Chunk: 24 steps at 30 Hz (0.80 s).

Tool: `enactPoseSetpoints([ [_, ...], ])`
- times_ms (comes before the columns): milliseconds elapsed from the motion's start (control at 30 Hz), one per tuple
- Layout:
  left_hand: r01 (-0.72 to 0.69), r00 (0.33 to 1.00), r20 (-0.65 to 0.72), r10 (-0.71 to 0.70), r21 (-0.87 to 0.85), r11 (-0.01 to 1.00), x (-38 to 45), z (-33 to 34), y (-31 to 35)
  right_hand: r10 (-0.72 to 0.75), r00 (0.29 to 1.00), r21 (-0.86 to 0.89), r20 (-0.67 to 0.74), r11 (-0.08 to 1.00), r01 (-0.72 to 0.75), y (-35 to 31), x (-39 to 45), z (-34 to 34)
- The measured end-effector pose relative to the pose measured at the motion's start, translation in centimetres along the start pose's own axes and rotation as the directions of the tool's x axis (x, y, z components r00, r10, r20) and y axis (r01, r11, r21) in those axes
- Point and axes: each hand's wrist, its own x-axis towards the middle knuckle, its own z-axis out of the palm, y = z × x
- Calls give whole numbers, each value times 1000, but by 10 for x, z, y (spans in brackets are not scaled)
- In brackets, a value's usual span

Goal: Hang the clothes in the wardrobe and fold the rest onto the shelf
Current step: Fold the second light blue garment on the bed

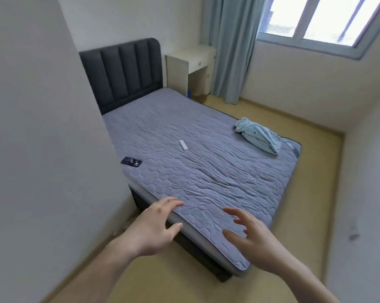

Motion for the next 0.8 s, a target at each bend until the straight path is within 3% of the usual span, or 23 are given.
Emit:
enactPoseSetpoints([
  [167,-170,978,126,168,8,985,110,27,73,100,982,98,-160,992,-85,73,8,-75],
  [333,-239,961,145,235,9,971,201,62,145,117,969,126,-218,988,-91,152,38,-147],
  [633,-118,991,62,120,-40,992,320,121,251,87,987,68,-133,995,-78,267,101,-291],
  [800,-44,999,18,46,-63,997,371,137,276,66,993,34,-94,997,-63,307,155,-356],
])
